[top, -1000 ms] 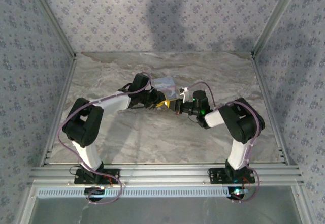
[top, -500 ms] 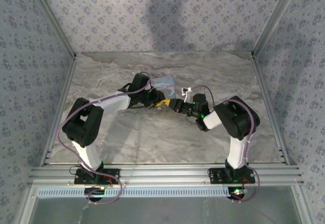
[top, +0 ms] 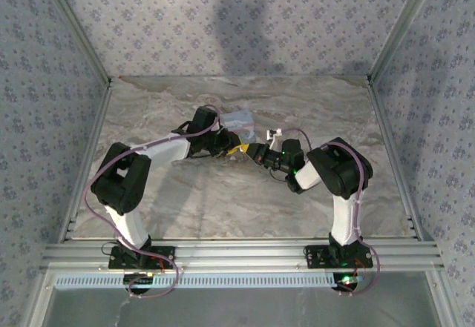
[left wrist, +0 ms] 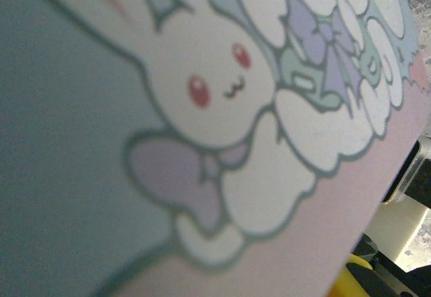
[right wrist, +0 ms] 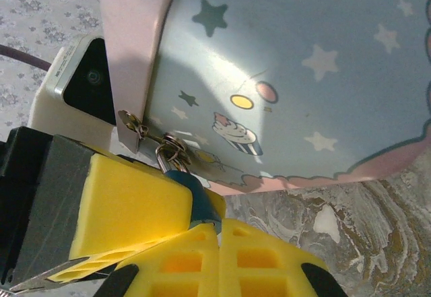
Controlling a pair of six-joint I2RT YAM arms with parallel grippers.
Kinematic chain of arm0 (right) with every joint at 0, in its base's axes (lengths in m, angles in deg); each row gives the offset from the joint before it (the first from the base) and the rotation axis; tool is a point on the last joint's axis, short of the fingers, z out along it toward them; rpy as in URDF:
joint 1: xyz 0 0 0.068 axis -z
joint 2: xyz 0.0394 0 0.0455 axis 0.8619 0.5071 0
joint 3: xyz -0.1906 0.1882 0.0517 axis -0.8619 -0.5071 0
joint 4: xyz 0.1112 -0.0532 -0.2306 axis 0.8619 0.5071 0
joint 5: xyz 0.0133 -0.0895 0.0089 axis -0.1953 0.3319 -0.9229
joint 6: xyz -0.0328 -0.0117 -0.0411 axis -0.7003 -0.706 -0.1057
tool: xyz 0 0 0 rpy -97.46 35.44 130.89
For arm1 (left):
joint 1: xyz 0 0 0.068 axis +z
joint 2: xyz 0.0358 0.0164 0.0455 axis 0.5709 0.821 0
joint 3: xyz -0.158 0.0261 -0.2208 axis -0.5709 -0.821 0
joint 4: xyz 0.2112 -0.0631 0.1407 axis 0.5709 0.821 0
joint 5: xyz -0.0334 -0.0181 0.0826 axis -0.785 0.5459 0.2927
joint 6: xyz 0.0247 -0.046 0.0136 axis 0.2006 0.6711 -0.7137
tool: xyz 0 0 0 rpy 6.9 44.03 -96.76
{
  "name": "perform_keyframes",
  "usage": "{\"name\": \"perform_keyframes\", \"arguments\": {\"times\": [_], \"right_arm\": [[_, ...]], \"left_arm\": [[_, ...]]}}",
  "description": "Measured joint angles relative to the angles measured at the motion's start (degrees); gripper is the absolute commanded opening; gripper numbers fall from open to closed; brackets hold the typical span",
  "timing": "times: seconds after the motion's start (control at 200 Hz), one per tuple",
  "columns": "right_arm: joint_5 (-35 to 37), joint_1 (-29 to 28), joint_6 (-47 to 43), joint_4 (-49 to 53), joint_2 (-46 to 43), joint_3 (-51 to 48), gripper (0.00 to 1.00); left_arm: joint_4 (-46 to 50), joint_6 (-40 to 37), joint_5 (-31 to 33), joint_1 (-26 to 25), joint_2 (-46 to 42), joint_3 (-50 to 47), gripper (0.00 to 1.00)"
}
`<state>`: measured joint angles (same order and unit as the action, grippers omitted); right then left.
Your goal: Unlock a padlock with a key
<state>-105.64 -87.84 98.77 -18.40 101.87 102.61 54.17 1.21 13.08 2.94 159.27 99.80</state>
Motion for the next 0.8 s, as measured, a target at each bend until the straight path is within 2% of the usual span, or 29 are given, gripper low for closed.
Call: {"name": "perform_keyframes", "arguments": {"times": [0.799], "right_arm": [[0.5, 0.0, 16.5, 0.3, 1.1, 2.2, 0.0]], "left_arm": [[-1.6, 0.0, 1.0, 0.6, 0.0, 0.0, 0.11]]}}
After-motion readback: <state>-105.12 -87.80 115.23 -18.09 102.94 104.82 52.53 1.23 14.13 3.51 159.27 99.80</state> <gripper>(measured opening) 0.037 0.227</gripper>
